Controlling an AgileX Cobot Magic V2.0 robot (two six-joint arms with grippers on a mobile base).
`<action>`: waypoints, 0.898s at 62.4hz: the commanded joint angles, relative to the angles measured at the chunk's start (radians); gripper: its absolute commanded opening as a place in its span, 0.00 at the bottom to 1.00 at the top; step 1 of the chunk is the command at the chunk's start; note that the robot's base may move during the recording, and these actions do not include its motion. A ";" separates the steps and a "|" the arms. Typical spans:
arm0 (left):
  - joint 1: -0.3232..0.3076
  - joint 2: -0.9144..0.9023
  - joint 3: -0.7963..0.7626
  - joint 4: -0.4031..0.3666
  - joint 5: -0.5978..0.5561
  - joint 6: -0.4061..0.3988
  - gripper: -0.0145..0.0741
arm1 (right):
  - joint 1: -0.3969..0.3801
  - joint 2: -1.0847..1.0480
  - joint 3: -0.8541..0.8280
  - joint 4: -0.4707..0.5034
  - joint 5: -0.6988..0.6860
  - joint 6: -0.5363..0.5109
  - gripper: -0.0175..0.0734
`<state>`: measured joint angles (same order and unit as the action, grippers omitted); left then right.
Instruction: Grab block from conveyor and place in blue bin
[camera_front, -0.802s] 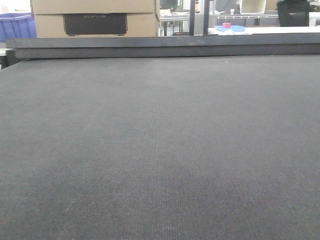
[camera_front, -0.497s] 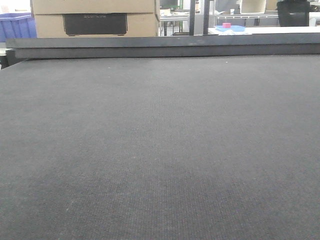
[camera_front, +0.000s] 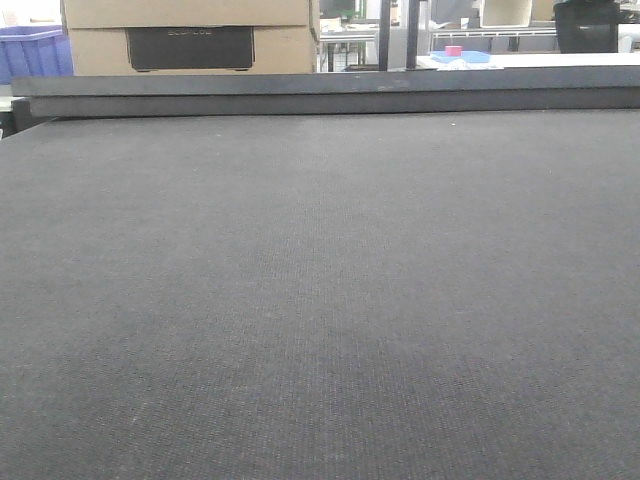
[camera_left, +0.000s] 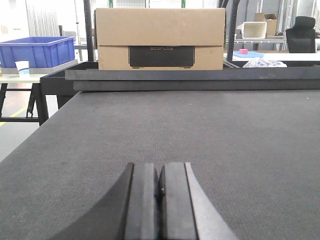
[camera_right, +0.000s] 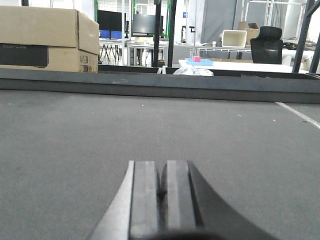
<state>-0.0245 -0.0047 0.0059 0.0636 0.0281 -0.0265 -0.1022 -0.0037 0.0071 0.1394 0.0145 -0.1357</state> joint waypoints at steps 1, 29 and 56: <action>0.003 0.005 -0.006 -0.002 -0.049 -0.004 0.04 | -0.005 0.004 -0.007 -0.003 -0.084 -0.005 0.01; 0.003 0.156 -0.436 0.001 0.351 -0.004 0.04 | -0.005 0.108 -0.411 -0.003 0.281 -0.005 0.01; 0.003 0.866 -1.042 -0.006 1.113 -0.004 0.04 | -0.005 0.754 -0.902 -0.003 0.951 -0.005 0.01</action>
<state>-0.0245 0.7519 -0.9623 0.0659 1.0287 -0.0265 -0.1022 0.6431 -0.8315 0.1394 0.8282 -0.1357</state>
